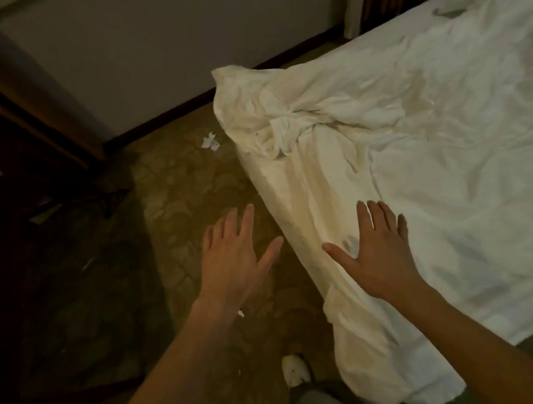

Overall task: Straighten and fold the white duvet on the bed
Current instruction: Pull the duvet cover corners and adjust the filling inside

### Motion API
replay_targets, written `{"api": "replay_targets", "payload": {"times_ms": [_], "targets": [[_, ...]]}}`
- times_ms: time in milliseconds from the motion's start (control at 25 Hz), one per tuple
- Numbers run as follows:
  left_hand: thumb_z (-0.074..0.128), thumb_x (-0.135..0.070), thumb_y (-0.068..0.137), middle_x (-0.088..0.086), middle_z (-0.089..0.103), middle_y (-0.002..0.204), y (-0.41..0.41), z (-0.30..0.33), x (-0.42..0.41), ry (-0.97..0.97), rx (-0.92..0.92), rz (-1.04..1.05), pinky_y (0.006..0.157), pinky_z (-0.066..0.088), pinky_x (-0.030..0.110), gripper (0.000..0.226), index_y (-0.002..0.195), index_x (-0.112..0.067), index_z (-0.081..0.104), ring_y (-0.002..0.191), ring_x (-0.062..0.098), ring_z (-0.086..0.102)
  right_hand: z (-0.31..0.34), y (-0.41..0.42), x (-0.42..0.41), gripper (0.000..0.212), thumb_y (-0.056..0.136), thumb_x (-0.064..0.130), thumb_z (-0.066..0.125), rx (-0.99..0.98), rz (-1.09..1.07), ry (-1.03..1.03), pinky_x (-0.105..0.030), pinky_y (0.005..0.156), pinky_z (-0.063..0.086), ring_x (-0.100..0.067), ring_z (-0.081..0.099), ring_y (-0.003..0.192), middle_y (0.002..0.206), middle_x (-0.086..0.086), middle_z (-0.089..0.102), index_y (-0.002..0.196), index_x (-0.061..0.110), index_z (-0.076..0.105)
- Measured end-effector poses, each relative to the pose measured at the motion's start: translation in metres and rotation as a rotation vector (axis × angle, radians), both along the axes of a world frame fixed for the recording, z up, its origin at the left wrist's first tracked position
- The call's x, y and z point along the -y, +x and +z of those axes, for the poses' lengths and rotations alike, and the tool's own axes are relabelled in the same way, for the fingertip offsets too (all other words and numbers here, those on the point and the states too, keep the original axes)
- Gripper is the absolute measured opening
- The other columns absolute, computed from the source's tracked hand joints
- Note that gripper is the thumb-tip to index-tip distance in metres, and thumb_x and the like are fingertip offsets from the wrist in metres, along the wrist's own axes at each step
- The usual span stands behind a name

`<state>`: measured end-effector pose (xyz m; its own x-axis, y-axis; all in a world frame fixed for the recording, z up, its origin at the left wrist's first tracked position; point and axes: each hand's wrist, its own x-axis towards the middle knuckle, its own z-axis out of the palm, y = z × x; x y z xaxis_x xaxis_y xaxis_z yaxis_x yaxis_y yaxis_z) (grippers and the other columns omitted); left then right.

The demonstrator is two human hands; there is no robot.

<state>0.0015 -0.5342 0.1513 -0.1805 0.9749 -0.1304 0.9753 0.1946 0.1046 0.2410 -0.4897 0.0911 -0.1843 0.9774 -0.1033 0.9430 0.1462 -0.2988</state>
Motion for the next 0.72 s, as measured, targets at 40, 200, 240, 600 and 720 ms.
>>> {"api": "replay_targets", "payload": {"times_ms": [40, 200, 240, 600, 720], "targets": [[0.012, -0.079, 0.089, 0.008, 0.021, 0.162, -0.011, 0.000, -0.013, -0.003, 0.019, -0.030, 0.120, 0.012, 0.047, 0.085, 0.157, -0.027, 0.010, 0.149, 0.026, 0.019, 0.002, -0.008, -0.001, 0.116, 0.076, 0.091, 0.013, -0.008, -0.055, -0.018, -0.062, 0.122, 0.010, -0.033, 0.013, 0.153, 0.165, -0.014, 0.019, 0.159, 0.010, 0.016], [0.011, -0.079, 0.088, 0.010, 0.024, 0.161, -0.031, -0.007, -0.070, -0.031, 0.064, -0.186, 0.120, 0.017, 0.048, 0.088, 0.156, -0.024, 0.013, 0.147, 0.028, 0.023, 0.012, -0.038, -0.011, 0.117, 0.074, 0.092, 0.013, -0.099, -0.303, -0.035, -0.061, 0.122, 0.011, -0.034, 0.016, 0.152, 0.165, -0.014, 0.021, 0.158, 0.010, 0.018], [0.013, -0.078, 0.088, 0.010, 0.025, 0.160, -0.035, -0.011, -0.084, -0.033, 0.074, -0.228, 0.120, 0.018, 0.048, 0.086, 0.156, -0.025, 0.014, 0.146, 0.028, 0.024, 0.013, -0.047, -0.014, 0.117, 0.074, 0.092, 0.012, -0.108, -0.350, -0.040, -0.060, 0.122, 0.012, -0.034, 0.016, 0.152, 0.165, -0.013, 0.021, 0.158, 0.011, 0.018], [0.016, -0.082, 0.083, 0.009, 0.025, 0.161, -0.111, -0.075, -0.214, -0.140, 0.149, -0.637, 0.120, 0.019, 0.046, 0.092, 0.156, -0.026, 0.015, 0.147, 0.027, 0.024, -0.037, -0.157, -0.037, 0.116, 0.075, 0.092, 0.011, -0.156, -0.780, -0.118, -0.058, 0.123, 0.008, -0.028, 0.006, 0.155, 0.168, -0.010, 0.009, 0.160, 0.013, 0.009], [0.009, -0.086, 0.081, 0.008, 0.024, 0.161, -0.120, -0.097, -0.247, -0.185, 0.115, -0.787, 0.121, 0.019, 0.045, 0.097, 0.156, -0.025, 0.014, 0.147, 0.025, 0.023, -0.057, -0.184, -0.039, 0.117, 0.075, 0.092, 0.013, -0.195, -0.946, -0.124, -0.055, 0.124, 0.010, -0.028, 0.009, 0.154, 0.167, -0.013, 0.014, 0.159, 0.011, 0.014]]}}
